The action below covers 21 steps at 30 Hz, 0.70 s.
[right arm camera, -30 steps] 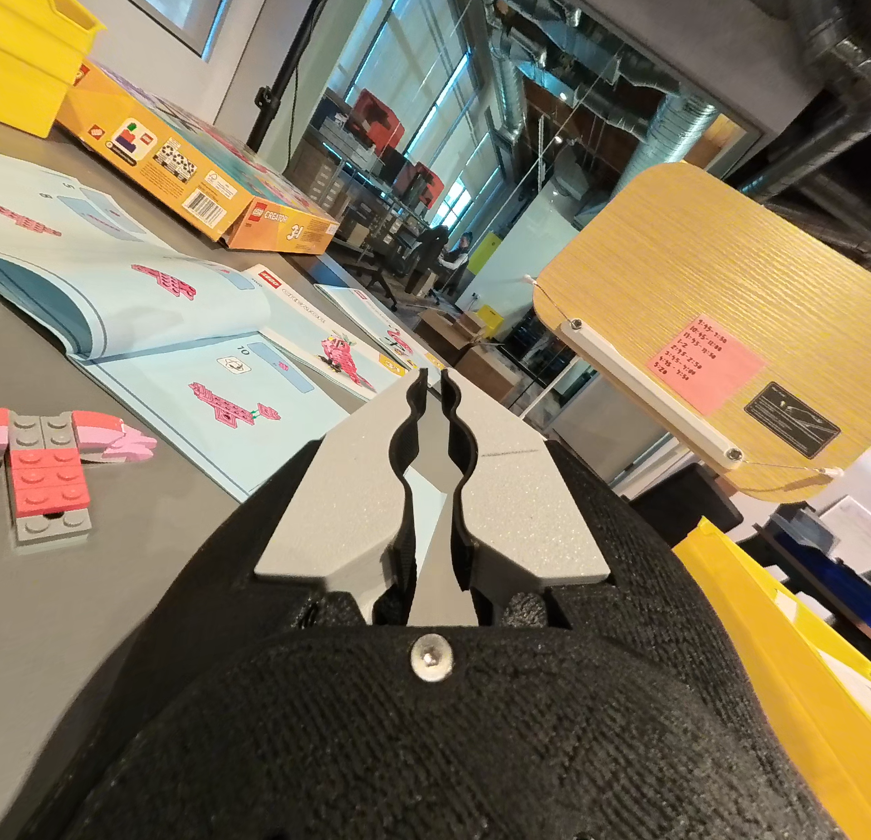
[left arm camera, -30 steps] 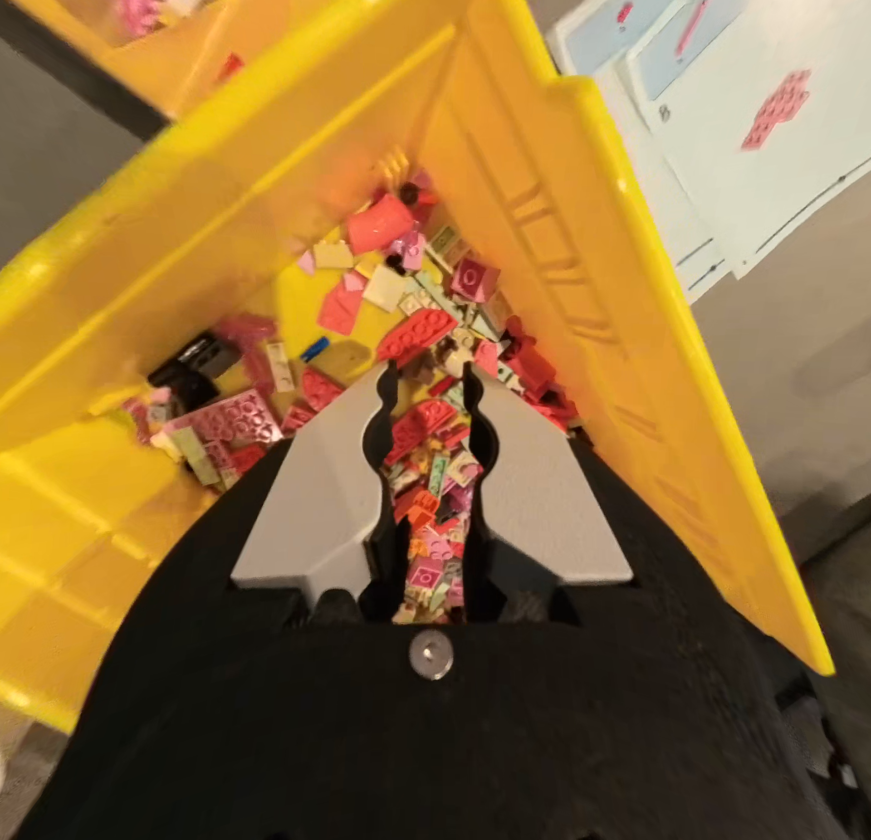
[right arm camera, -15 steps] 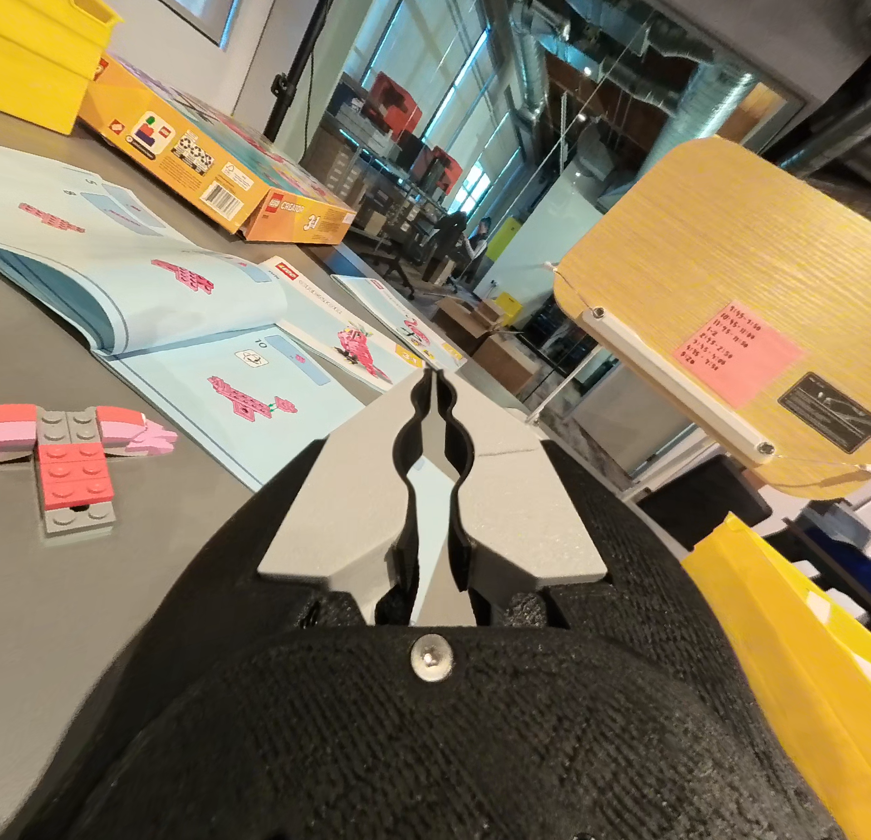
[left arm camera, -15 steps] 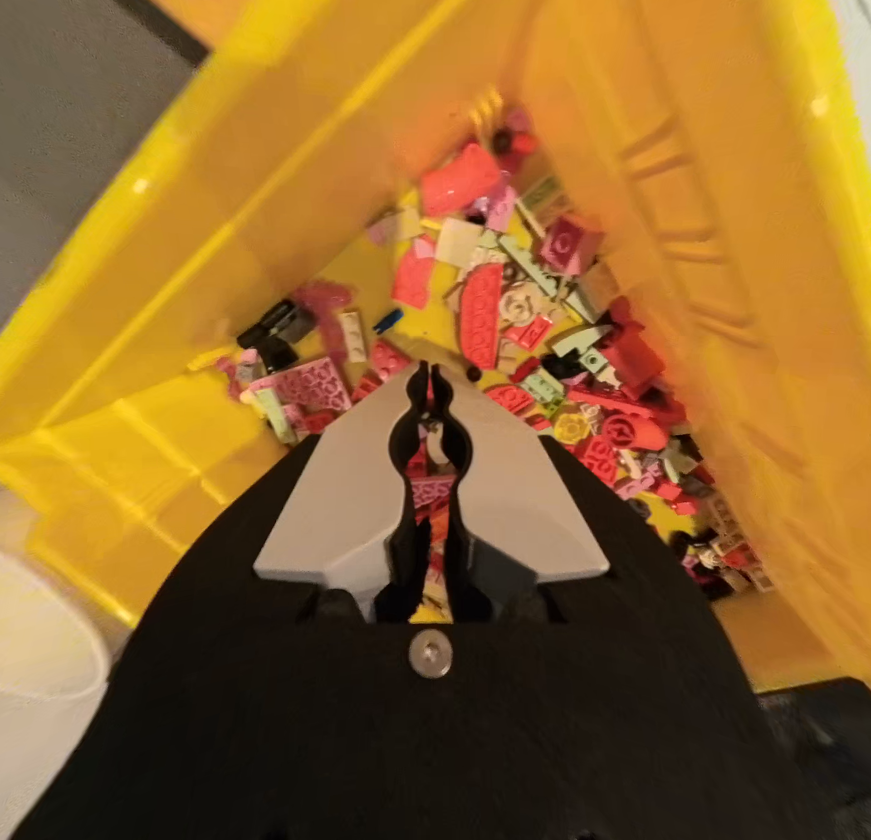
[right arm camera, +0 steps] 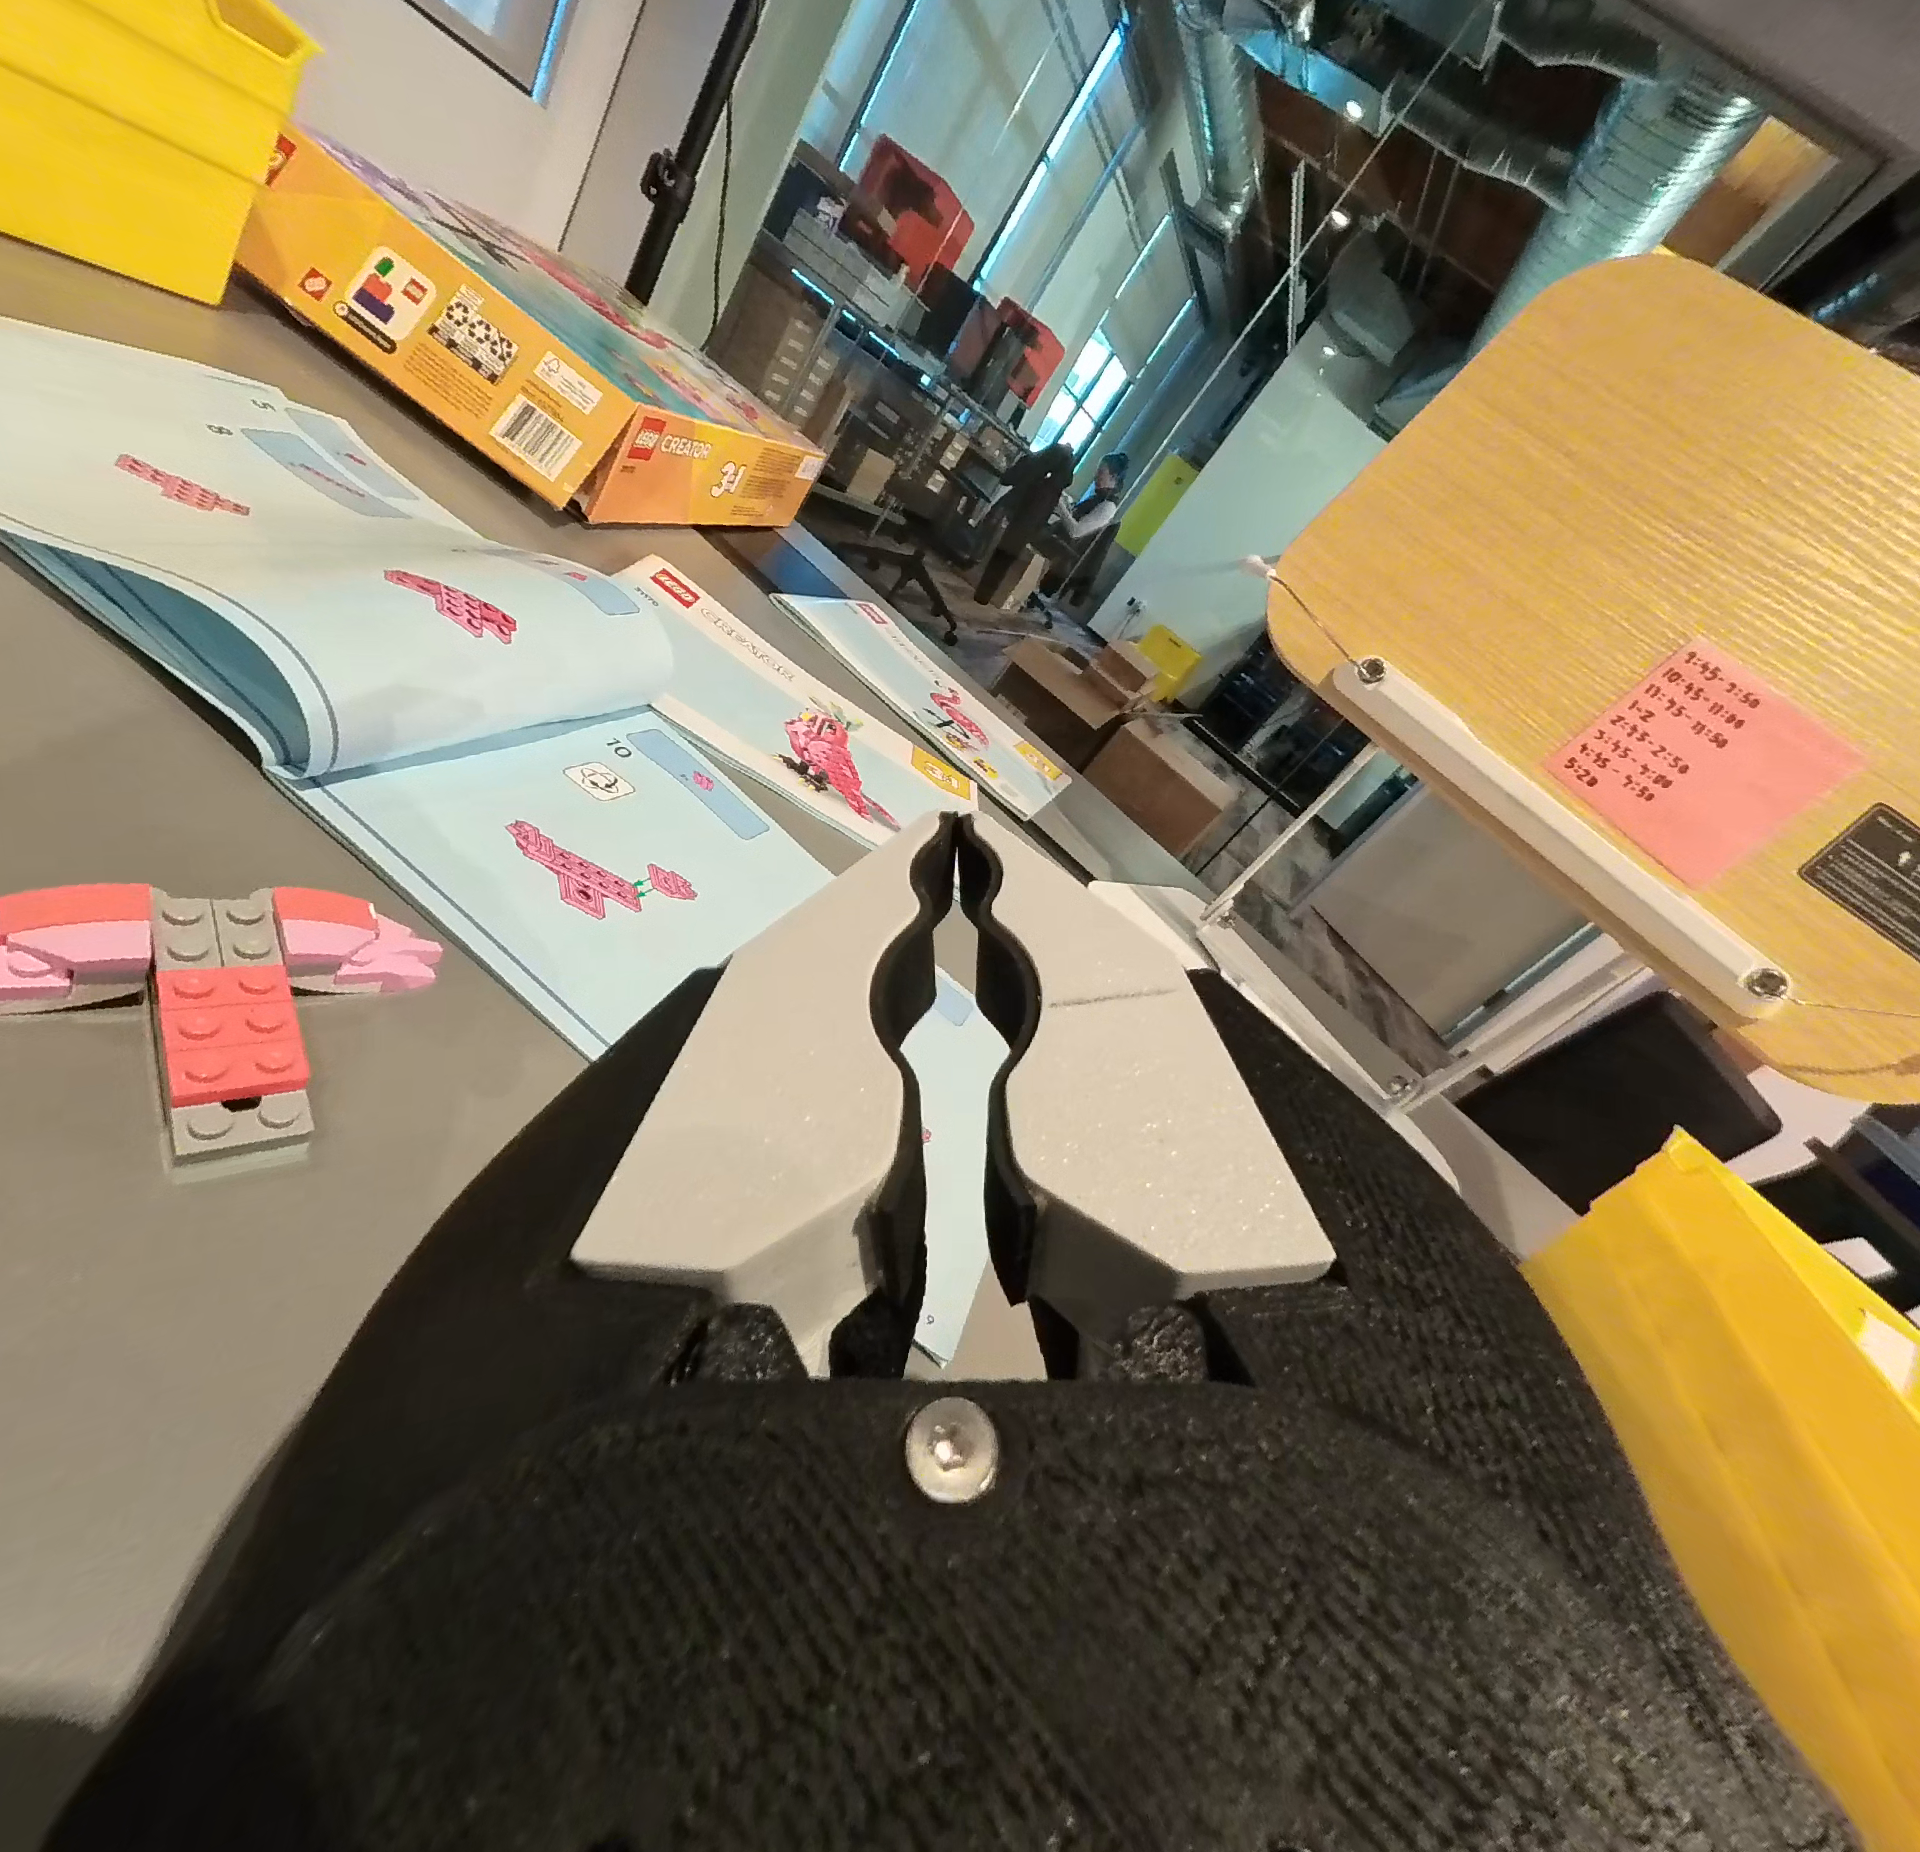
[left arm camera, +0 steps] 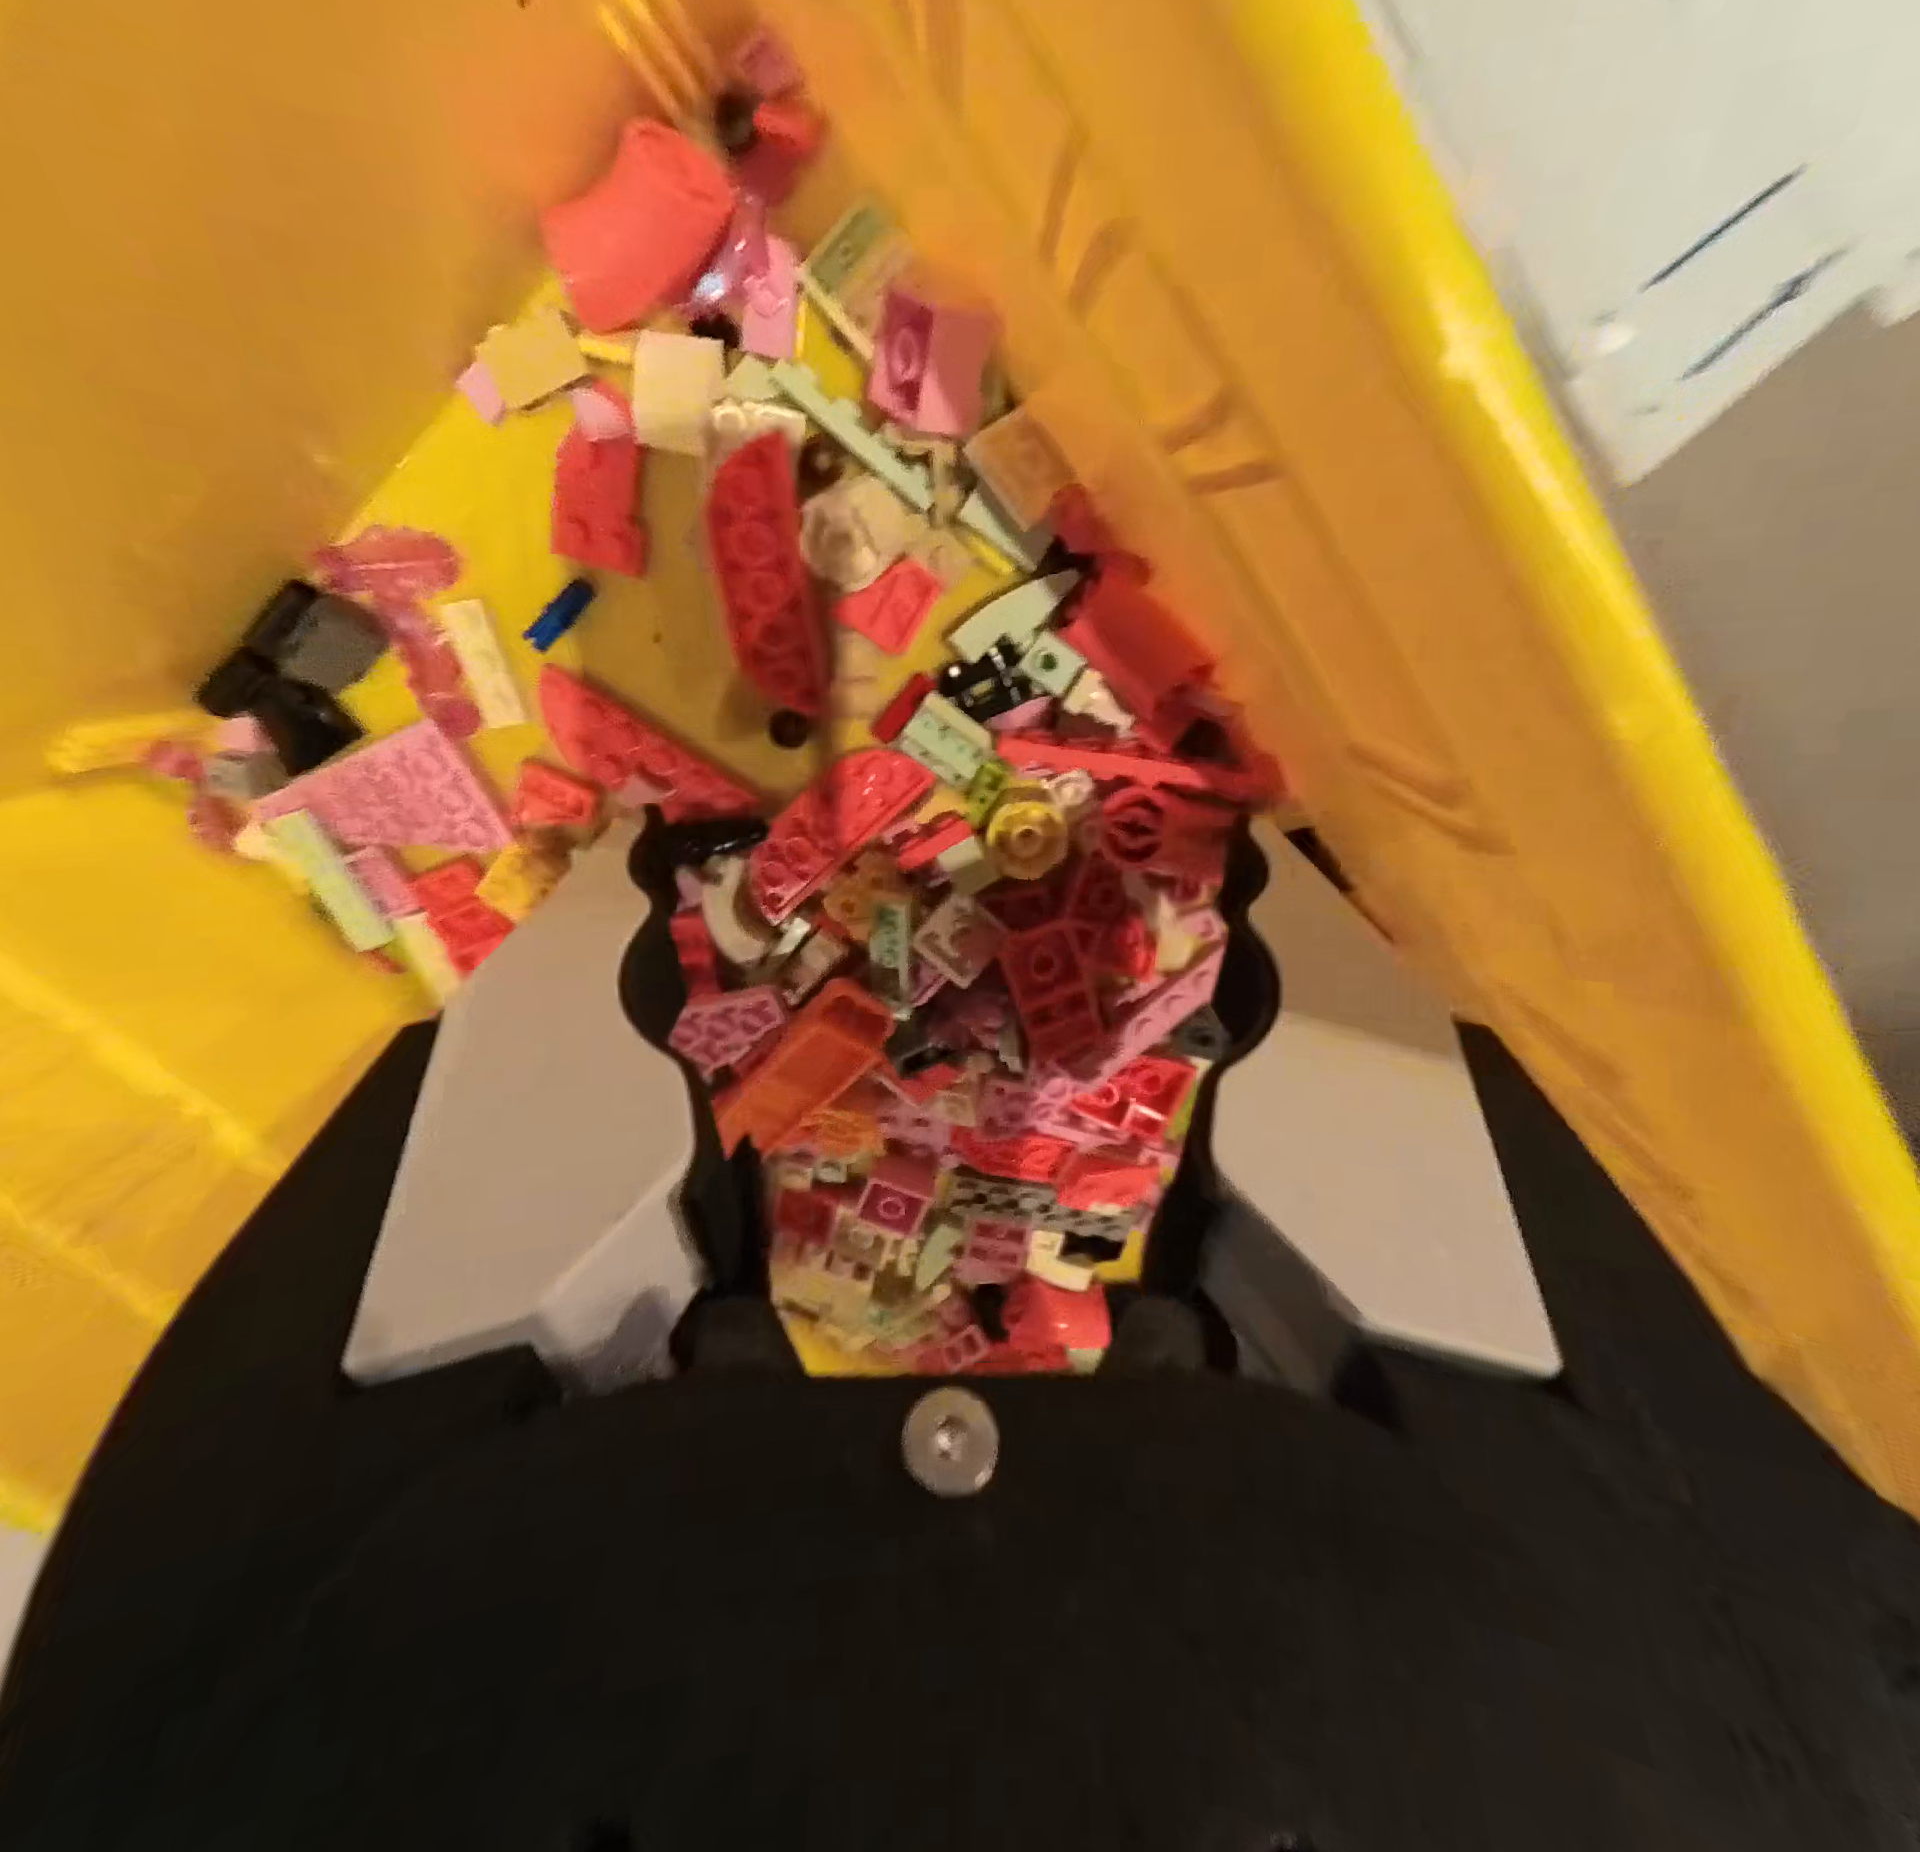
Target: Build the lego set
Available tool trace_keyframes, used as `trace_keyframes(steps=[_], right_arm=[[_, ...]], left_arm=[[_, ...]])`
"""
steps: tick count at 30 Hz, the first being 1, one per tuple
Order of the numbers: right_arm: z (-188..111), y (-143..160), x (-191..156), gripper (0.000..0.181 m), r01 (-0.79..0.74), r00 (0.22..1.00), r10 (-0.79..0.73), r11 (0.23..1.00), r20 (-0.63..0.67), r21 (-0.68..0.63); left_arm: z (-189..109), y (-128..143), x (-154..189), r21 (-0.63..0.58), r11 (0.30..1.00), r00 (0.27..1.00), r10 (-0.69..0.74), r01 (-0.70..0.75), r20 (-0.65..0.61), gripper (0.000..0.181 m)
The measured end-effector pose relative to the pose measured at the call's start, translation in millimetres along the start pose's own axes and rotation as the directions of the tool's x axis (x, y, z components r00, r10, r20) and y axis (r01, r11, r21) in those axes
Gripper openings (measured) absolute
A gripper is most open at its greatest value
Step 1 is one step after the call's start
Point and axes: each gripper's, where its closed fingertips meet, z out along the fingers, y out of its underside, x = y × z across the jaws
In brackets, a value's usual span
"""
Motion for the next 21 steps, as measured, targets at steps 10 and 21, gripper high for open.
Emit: trace_keyframes(steps=[10, 21], right_arm=[[2, 0, -1, 0.0, 0.005, 1.0, -0.005, 1.0, -0.001, 0.0], [3, -3, -5, 0.0, -0.018, 1.0, 0.018, 1.0, 0.014, 0.011]], left_arm=[[-26, -9, -58, 0.166, 0.983, 0.974, -0.11, 0.077, 0.2, 0.078], [-90, 1, -95, 0.377, 0.912, 0.924, -0.274, 0.163, 0.265, 0.069]])
